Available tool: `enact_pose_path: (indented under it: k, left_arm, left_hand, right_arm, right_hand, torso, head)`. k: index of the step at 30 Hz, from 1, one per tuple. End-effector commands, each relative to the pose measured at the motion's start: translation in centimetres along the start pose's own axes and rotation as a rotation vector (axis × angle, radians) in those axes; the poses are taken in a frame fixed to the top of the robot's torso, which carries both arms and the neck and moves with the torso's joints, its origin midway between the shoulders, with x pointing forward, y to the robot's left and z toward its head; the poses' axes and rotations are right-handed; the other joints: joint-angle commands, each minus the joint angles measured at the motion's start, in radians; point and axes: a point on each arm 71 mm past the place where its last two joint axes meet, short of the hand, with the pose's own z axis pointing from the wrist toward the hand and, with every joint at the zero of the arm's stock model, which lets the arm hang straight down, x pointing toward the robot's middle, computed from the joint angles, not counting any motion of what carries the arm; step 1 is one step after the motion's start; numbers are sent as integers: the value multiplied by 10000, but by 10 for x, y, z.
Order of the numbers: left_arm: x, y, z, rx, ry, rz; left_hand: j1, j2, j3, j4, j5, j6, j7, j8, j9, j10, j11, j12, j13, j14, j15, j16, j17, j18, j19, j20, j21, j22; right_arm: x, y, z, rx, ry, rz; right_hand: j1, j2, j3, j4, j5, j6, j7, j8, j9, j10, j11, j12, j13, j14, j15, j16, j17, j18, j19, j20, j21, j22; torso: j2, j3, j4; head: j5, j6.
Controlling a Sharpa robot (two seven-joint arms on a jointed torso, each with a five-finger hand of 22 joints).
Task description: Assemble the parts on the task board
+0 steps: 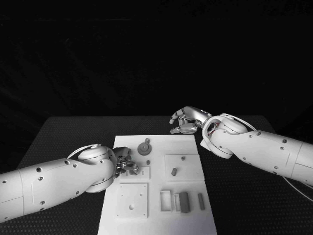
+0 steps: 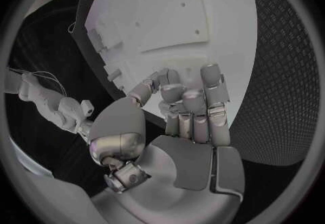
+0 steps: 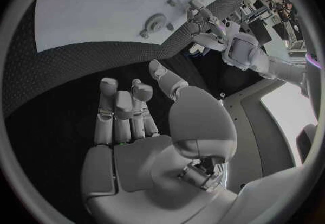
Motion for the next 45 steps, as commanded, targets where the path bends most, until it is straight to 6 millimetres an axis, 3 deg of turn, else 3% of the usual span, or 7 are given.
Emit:
enact_pose_path:
  k: [1, 2, 12, 15, 17, 30, 45]
  left_arm:
    - [2, 0, 0, 30, 173, 57]
    - [1, 0, 1, 32, 156, 46]
    - [1, -1, 1, 45, 86, -29]
    - [1, -1, 1, 44, 86, -40]
    - [1, -1, 1, 44, 90, -42]
    - [1, -1, 1, 24, 84, -48]
    - [0, -2, 1, 107, -85, -172]
  left_hand:
    - [584, 530, -75, 101, -345, 733, 42, 58, 2, -20, -9, 0, -17, -81, -23, 77, -28, -110, 11, 4, -27, 193]
    - [579, 492, -72, 142, -609, 733, 42, 58, 4, -22, -16, -1, -20, -81, -26, 84, -39, -105, 9, 1, -33, 190]
    - [406, -24, -168, 491, -904, 735, 37, 56, 8, -20, -23, -1, -38, -88, -38, 113, -104, -95, 25, -2, -51, 186]
    - [323, -295, -226, 714, -1543, 730, 29, 54, 13, -21, -29, -2, -45, -90, -51, 126, -136, -84, 28, -8, -70, 179]
    - [189, -263, -529, 666, -1348, 714, 28, 59, 32, -33, -22, 9, -37, -104, -57, 151, -149, -83, 16, -10, -67, 196]
    - [-39, -749, -903, 810, -1939, 709, 22, 56, 46, -47, -42, 6, -42, -124, -82, 177, -196, -67, 3, -21, -103, 180]
    - [-261, -920, -1045, 1071, -1959, 700, 16, 69, 85, -50, -48, 10, -32, -143, -101, 209, -209, -56, 13, -32, -126, 173]
  right_arm:
    - [0, 1, 0, -67, 71, 28]
    - [0, 1, 0, -68, 71, 28]
    - [0, 0, 0, -60, 65, 25]
    - [0, 0, -1, -55, 63, 24]
    - [0, 0, -1, -59, 64, 24]
    - [0, 0, -1, -69, 43, 27]
    - [0, 0, 0, -65, 48, 25]
  right_hand:
    - [-107, -16, -61, 17, 61, 41, 57, -64, -14, 50, 15, -56, -9, 31, 31, -29, -14, 141, 20, 74, -57, 152]
    - [-108, -16, -62, 17, 61, 41, 57, -64, -14, 50, 15, -56, -9, 31, 31, -29, -14, 141, 20, 74, -57, 152]
    - [-117, -18, -63, 16, 61, 39, 57, -66, -15, 50, 15, -56, -11, 31, 31, -29, -15, 141, 21, 75, -58, 152]
    - [-119, -18, -63, 15, 61, 39, 57, -67, -15, 50, 15, -56, -11, 31, 31, -29, -15, 141, 21, 75, -59, 152]
    - [-120, -19, -63, 14, 61, 38, 57, -68, -15, 50, 15, -56, -11, 31, 31, -29, -15, 141, 21, 74, -59, 152]
    - [-123, -22, -61, 11, 61, 34, 58, -73, -17, 49, 16, -57, -13, 30, 31, -30, -16, 141, 21, 74, -61, 151]
    - [-118, -18, -53, 7, 61, 33, 57, -76, -18, 49, 15, -57, -16, 30, 31, -32, -18, 141, 22, 72, -64, 151]
  torso:
    - [2, -2, 1]
    - [2, -3, 1]
    - [0, -3, -1]
    - [1, -2, 2]
    - [1, -1, 2]
    - [4, -2, -4]
    - [0, -2, -4]
  head:
    - [-5, -10]
    - [-3, -8]
    - [-11, -5]
    - [-11, -13]
    - [-11, -13]
    - [-13, -17]
    - [-22, -7]
